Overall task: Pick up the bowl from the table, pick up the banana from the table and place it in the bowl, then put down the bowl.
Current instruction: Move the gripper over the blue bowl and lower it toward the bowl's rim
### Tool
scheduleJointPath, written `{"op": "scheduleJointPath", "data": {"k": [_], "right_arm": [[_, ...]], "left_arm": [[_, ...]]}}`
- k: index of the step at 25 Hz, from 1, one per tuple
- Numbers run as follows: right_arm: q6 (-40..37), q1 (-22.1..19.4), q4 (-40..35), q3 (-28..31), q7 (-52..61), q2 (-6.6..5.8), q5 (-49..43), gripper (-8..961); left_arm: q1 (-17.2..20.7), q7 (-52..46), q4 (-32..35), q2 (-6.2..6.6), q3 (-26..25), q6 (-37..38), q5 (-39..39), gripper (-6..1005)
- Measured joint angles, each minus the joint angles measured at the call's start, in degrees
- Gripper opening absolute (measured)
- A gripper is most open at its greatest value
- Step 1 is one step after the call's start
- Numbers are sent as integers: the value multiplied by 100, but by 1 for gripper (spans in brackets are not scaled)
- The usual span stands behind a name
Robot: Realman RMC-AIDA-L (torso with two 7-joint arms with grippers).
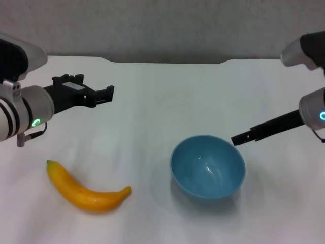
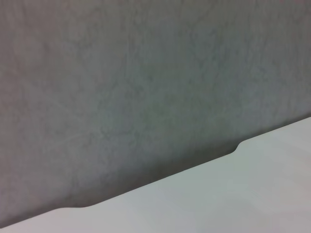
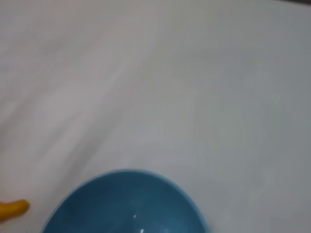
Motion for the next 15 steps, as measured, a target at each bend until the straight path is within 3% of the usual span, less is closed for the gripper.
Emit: {"op": "scheduleJointPath", "data": {"k": [15], "right_arm": [[211, 185, 927, -31, -279, 35, 173, 724]], "left_arm": [[-43, -2, 9, 0, 18, 41, -19, 902]]}}
